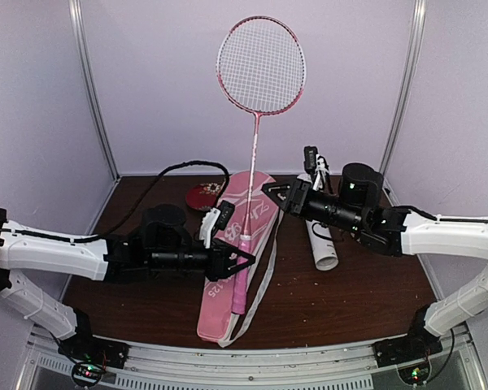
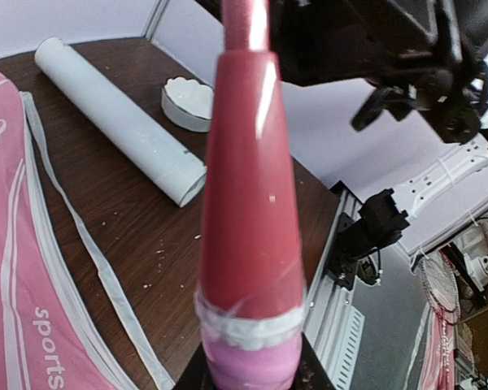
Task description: Pack up the badminton gear
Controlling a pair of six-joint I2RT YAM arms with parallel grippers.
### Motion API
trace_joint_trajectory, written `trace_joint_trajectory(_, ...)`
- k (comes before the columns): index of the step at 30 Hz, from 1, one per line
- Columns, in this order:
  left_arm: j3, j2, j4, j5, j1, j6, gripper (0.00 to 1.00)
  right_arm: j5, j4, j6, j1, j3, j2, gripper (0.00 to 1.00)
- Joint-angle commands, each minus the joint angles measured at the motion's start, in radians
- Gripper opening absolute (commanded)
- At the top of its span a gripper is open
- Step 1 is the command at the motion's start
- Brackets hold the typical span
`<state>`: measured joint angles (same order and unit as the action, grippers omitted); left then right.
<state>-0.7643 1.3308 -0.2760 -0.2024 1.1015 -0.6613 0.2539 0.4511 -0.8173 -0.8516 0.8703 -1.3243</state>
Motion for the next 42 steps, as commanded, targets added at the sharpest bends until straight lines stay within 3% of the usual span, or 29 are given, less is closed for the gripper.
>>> trace_joint_trajectory(1,-0.075,0.054,0.015,0.075,0.003,-0.002,0.00,-0.172,-0.243,0.097,-0.059,0.091,0.026,0.48)
trace_joint_trajectory(7,-0.079,0.084,-0.060,0.009,0.003,-0.034,0.00,-0.142,-0.300,0.105,-0.070,0.155,-0.023,0.42)
trace_joint_trajectory(12,-0.077,0.094,-0.113,-0.019,0.003,-0.057,0.00,-0.111,-0.236,0.078,-0.070,0.136,-0.045,0.27)
trace_joint_trajectory(24,-0.090,0.111,-0.200,-0.079,0.003,-0.071,0.00,-0.047,-0.085,0.049,-0.072,0.097,-0.078,0.27)
trace_joint_trajectory(28,-0.078,0.106,-0.209,-0.067,0.003,-0.082,0.00,-0.065,-0.068,0.045,-0.072,0.083,-0.067,0.00)
trace_joint_trajectory(30,-0.077,0.104,-0.204,-0.055,0.002,-0.081,0.00,-0.081,-0.076,0.052,-0.072,0.076,-0.052,0.00)
trace_joint_trajectory(31,-0.078,0.095,-0.185,-0.039,0.002,-0.078,0.00,-0.095,-0.085,0.053,-0.073,0.070,-0.042,0.00)
trace_joint_trajectory(34,-0.097,0.048,-0.040,0.062,0.000,-0.018,0.35,-0.121,-0.146,0.046,-0.059,0.050,-0.002,0.00)
trace_joint_trajectory(36,-0.130,0.015,0.123,0.171,-0.007,0.046,0.49,-0.125,-0.207,0.034,-0.043,0.032,0.030,0.00)
trace_joint_trajectory(42,-0.249,0.067,0.522,0.340,-0.100,0.113,0.49,-0.065,-0.453,-0.019,-0.009,-0.047,0.137,0.00)
